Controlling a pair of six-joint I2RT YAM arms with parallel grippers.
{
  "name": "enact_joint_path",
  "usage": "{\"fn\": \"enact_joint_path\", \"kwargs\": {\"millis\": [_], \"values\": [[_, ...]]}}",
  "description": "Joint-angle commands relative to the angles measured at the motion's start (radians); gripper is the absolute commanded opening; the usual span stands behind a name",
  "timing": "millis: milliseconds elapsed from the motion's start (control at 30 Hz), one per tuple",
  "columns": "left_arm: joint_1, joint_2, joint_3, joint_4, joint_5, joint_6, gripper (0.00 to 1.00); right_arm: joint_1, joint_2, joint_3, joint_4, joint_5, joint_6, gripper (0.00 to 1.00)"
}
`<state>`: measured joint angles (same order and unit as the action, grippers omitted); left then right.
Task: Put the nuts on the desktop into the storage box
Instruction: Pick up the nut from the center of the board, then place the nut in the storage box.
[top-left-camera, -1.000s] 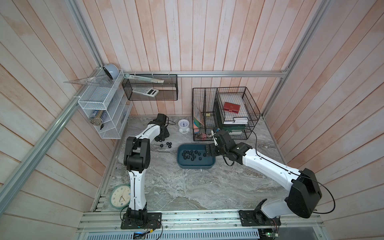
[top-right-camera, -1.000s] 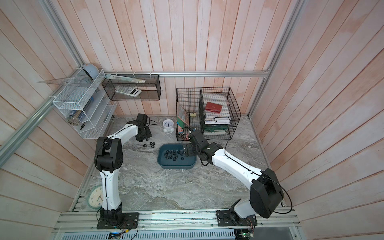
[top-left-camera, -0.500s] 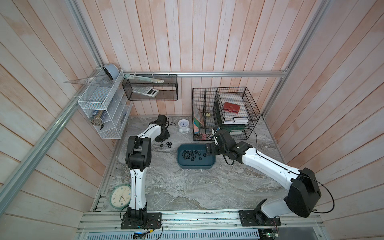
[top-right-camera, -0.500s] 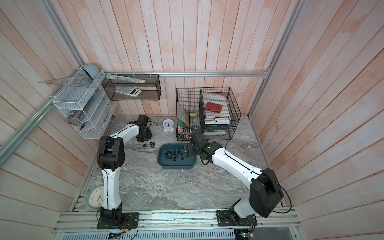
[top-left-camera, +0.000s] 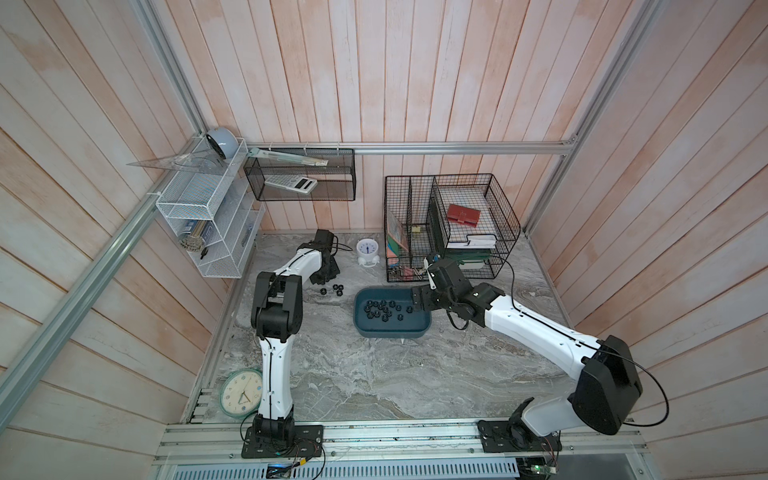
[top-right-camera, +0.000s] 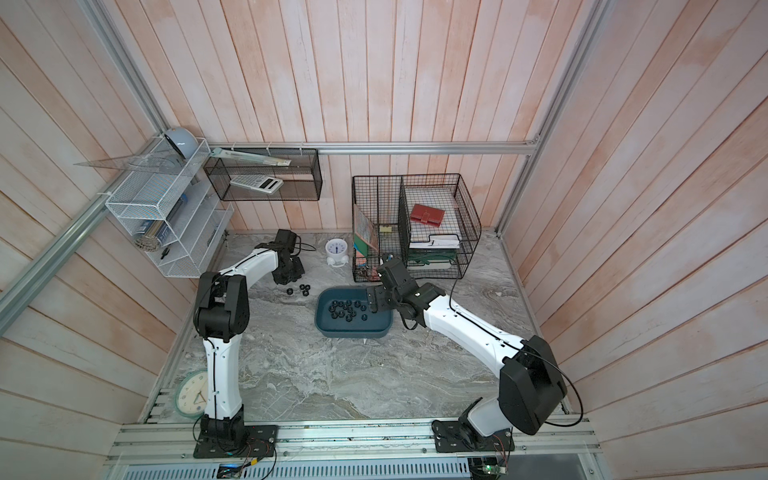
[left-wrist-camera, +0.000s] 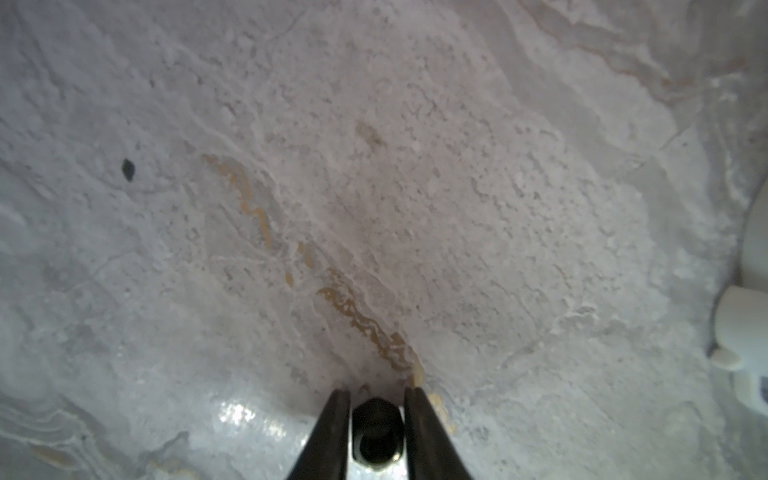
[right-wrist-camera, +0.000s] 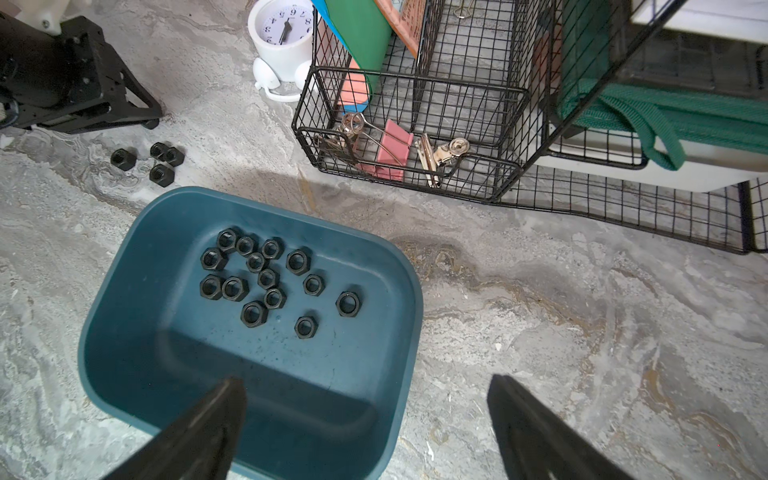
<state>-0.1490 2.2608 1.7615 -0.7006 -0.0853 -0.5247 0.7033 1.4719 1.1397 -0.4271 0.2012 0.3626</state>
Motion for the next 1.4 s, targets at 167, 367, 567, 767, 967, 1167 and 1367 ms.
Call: {"fn": "enact_joint_path", "kwargs": {"millis": [167,367,567,767,967,1167,1367], "values": [[-0.006,-0.047,-0.040,-0.031,0.024,0.005,0.19,-0.005,-0.027,-0.009,-0.016,0.006,0.019,0.98],[-0.021,-0.140,-0.063,-0.033,0.017,0.002,0.19,-0.006,-0.047,-0.032,-0.008,0.004,0.030,0.98],[-0.076,-0.250,-0.097,-0.044,-0.006,-0.008,0.20,-0.006,-0.084,-0.074,-0.001,0.002,0.057,0.98],[-0.180,-0.336,-0.142,-0.042,-0.023,-0.032,0.20,-0.006,-0.159,-0.135,-0.009,0.008,0.090,0.98],[-0.302,-0.384,-0.187,-0.021,-0.026,-0.086,0.20,-0.005,-0.258,-0.209,-0.028,0.015,0.111,0.98],[-0.450,-0.367,-0.194,0.012,-0.026,-0.137,0.20,-0.006,-0.357,-0.276,-0.057,0.033,0.130,0.97],[-0.543,-0.288,-0.182,0.056,0.006,-0.167,0.20,-0.005,-0.456,-0.330,-0.098,0.051,0.160,0.98]]}}
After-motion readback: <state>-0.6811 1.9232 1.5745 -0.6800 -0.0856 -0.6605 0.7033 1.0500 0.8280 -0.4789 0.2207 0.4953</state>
